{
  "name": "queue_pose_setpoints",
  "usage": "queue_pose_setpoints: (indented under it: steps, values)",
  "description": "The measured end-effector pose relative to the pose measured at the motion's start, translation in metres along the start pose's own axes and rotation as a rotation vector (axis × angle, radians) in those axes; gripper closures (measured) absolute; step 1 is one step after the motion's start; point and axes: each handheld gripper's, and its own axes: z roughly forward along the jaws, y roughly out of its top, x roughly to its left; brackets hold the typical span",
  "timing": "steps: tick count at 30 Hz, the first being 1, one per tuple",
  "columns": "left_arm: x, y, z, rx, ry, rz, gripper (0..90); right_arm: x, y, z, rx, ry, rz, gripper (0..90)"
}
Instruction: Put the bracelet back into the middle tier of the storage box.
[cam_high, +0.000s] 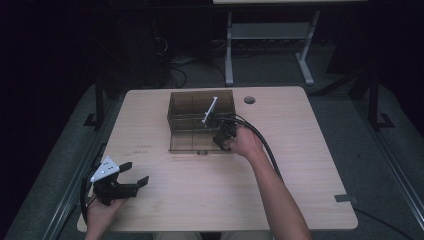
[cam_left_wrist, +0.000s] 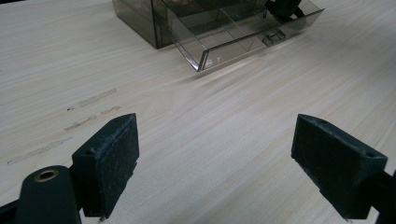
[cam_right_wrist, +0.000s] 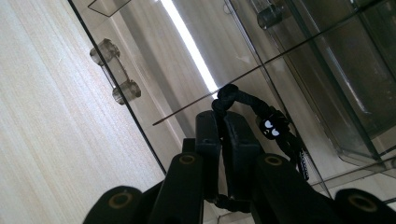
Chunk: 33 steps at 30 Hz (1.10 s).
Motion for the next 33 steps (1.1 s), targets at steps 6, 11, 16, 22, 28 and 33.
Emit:
queue_pose_setpoints:
  steps: [6,11,16,22,28,33]
  values:
    - [0.0,0.0,0.0,-0.002,-0.002,0.001,14.5,0.0,0.001,0.002,0.011,-0.01,0.002,84.7]
    - [0.0,0.0,0.0,-0.001,-0.002,-0.003,14.5,0.0,0.001,0.002,0.013,-0.019,0.01,84.7]
    - [0.0,0.0,0.0,-0.002,-0.002,-0.004,14.5,-0.001,0.001,0.001,0.015,-0.022,0.032,84.8]
    - [-0.001,0.0,0.0,-0.005,-0.003,-0.004,14.5,0.0,0.001,0.002,0.018,-0.025,0.02,83.1]
    - [0.0,0.001,0.001,-0.005,-0.005,-0.009,14.4,0.004,0.0,-0.003,-0.007,-0.024,-0.008,67.8]
    - [0.0,0.001,0.001,-0.005,-0.003,-0.008,14.4,0.006,-0.001,-0.012,-0.052,-0.012,-0.015,64.0]
